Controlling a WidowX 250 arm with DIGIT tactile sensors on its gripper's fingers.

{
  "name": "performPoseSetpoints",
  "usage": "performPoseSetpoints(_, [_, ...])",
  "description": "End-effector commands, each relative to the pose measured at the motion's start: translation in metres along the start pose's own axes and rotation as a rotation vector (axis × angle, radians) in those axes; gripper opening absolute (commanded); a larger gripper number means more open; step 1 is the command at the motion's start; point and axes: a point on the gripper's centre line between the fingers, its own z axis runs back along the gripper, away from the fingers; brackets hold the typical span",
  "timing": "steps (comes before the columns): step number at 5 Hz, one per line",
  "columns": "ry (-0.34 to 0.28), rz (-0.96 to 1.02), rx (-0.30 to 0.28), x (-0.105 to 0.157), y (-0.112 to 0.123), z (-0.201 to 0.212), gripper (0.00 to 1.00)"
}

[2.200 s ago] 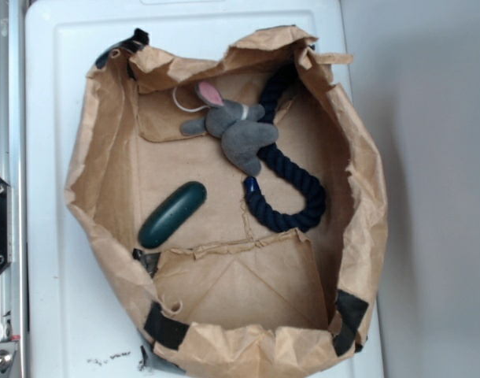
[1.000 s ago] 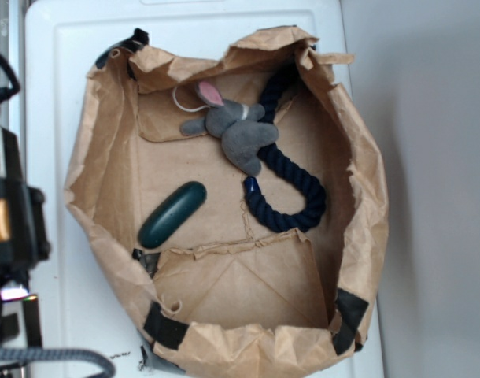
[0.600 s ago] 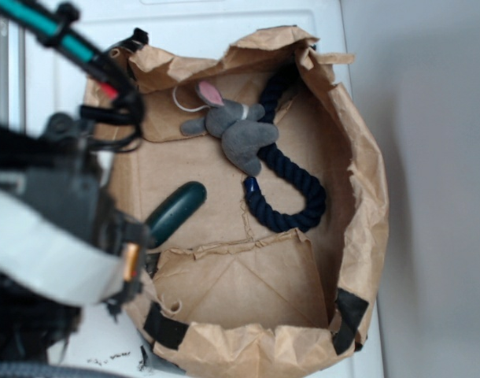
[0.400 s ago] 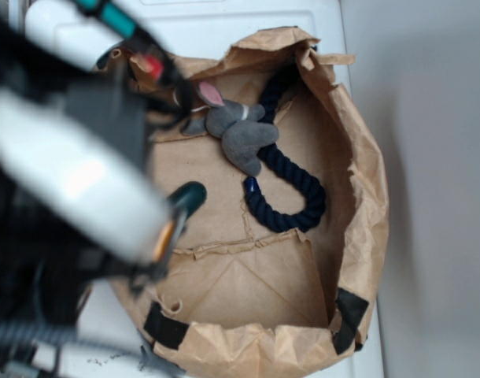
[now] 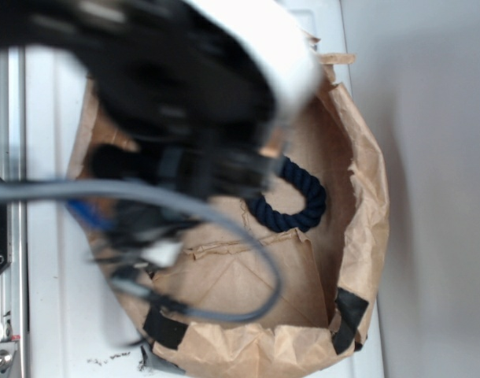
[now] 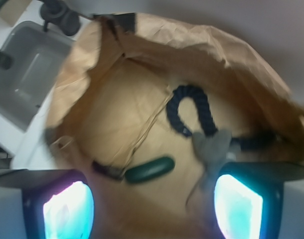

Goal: Grab the gray animal.

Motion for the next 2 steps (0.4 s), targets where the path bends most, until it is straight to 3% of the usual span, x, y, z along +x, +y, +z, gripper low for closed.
performPoseSetpoints(1, [-0.045, -0.049, 0.137, 0.0, -0.01, -0.044, 1.0])
performPoseSetpoints(2, [-0.045, -0.069, 0.148, -0.011, 0.002, -0.056, 1.0])
